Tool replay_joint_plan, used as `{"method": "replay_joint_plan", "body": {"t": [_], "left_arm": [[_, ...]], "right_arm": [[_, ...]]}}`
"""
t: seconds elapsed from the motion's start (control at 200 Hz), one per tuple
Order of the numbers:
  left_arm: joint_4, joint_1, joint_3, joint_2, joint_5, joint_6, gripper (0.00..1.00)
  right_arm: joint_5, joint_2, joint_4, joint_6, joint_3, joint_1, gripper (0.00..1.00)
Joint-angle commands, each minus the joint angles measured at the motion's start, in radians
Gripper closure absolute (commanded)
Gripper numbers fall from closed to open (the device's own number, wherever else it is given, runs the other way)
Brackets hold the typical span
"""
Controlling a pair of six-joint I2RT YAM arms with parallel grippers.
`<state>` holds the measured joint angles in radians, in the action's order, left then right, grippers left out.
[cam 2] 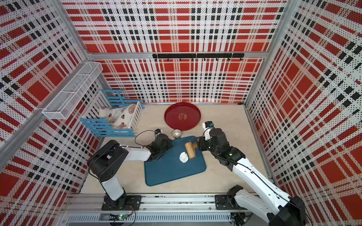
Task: Roll out the dumpling wrappers from the dough
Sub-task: Move the work surface to the center of the board, then flatten out the dough on the work surface.
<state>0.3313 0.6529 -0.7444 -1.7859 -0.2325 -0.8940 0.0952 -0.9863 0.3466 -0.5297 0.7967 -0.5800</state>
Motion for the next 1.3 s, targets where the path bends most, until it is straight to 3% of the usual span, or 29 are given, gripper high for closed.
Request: {"method": "replay_joint_plan", "body": {"t": [0.0, 0.135, 0.346, 0.411, 0.581, 0.747, 1.087, 1.298], "left_arm": [[0.027, 0.019, 0.013, 0.055, -0.034, -0.009, 0.60], [0.021, 0.036, 0.080, 0.168, -0.031, -0.029, 0.45], [-0.075, 0.056, 0.253, 0.424, -0.087, -0.092, 0.15], [-0.143, 0.070, 0.290, 0.498, -0.119, -0.116, 0.00], [-0.319, 0.099, 0.356, 0.655, -0.196, -0.193, 0.01], [-0.504, 0.111, 0.358, 0.725, -0.288, -0.271, 0.01], [-0.573, 0.113, 0.405, 0.727, -0.318, -0.331, 0.01], [-0.594, 0.115, 0.401, 0.694, -0.295, -0.308, 0.01]], "right_arm": [[-0.038, -0.014, -0.062, -0.052, -0.002, -0.042, 1.00], [-0.097, -0.028, -0.072, -0.104, -0.002, -0.069, 1.00], [-0.131, -0.069, -0.053, -0.148, 0.012, -0.095, 1.00], [-0.142, -0.077, -0.047, -0.164, 0.016, -0.110, 1.00], [-0.166, -0.074, -0.063, -0.200, -0.003, -0.135, 1.00], [-0.177, -0.067, -0.045, -0.197, 0.002, -0.137, 1.00], [-0.209, -0.061, -0.003, -0.181, 0.006, -0.138, 1.00], [-0.212, -0.059, -0.012, -0.178, 0.010, -0.138, 1.00]]}}
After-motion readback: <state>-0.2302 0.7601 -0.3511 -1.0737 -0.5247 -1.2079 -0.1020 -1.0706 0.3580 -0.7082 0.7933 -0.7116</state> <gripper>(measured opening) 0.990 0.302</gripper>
